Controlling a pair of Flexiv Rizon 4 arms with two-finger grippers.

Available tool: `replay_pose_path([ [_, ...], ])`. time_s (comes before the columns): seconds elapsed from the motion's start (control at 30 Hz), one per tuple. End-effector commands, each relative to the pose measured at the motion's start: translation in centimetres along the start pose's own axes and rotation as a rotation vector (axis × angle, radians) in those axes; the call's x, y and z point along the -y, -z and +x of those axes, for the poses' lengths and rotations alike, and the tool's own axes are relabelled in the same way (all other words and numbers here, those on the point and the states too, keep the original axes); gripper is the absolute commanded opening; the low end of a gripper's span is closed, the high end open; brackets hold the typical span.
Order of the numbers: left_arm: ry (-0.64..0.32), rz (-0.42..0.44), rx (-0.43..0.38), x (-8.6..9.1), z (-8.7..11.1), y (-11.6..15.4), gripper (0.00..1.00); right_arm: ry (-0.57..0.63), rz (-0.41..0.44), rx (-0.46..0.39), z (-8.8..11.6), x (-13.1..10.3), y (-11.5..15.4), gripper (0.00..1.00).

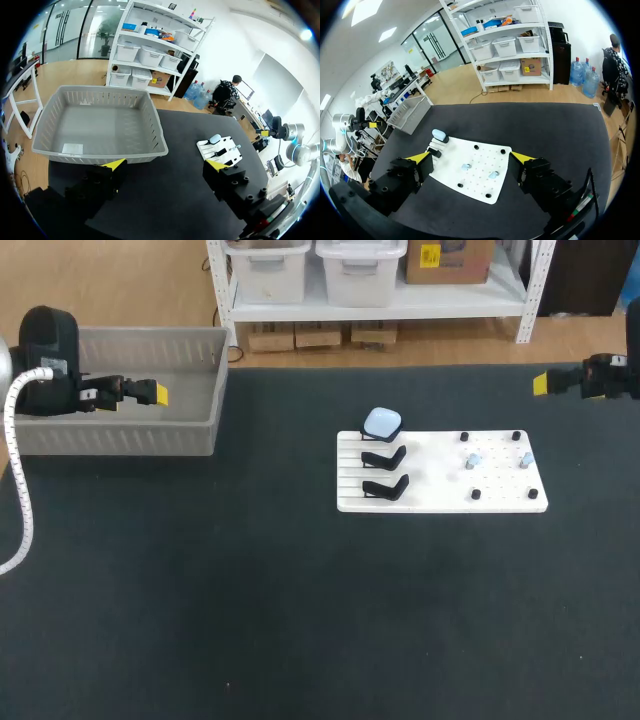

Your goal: Pick up each earbud case from the left stands, insert the matching earbuds, close the lid, and place the case in the box.

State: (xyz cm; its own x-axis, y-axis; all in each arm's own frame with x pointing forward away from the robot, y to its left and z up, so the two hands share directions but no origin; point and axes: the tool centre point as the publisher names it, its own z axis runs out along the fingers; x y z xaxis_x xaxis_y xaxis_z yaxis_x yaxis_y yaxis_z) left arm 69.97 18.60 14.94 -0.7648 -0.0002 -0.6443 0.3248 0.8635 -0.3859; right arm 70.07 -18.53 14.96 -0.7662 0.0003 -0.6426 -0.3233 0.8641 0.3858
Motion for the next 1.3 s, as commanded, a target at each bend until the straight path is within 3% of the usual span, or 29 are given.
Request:
replay_pose_path([
  [0.03, 0.002, -0.008, -0.004, 0.1, -0.1, 0.0, 1.00, 0.000, -0.001, 0.000, 0.0, 0.0, 0.0, 1.00],
  [0.47, 0.002, -0.008, -0.004, 0.1, -0.1, 0.0, 1.00, 0.000, -0.001, 0.000, 0.0, 0.0, 0.0, 1.00],
  [0.57, -0.019, 0.043, -0.013, 0.3, -0.1, 0.1, 1.00, 0.000, -0.001, 0.000, 0.0, 0.0, 0.0, 1.00],
  [0.87, -0.282, 0.282, 0.023, 1.2, -1.6, -0.4, 1.00, 0.000, -0.001, 0.000, 0.0, 0.0, 0.0, 1.00],
  [1.3, -0.668, 0.523, 0.018, 2.9, -5.0, -3.1, 1.00, 0.000, -0.001, 0.000, 0.0, 0.0, 0.0, 1.00],
])
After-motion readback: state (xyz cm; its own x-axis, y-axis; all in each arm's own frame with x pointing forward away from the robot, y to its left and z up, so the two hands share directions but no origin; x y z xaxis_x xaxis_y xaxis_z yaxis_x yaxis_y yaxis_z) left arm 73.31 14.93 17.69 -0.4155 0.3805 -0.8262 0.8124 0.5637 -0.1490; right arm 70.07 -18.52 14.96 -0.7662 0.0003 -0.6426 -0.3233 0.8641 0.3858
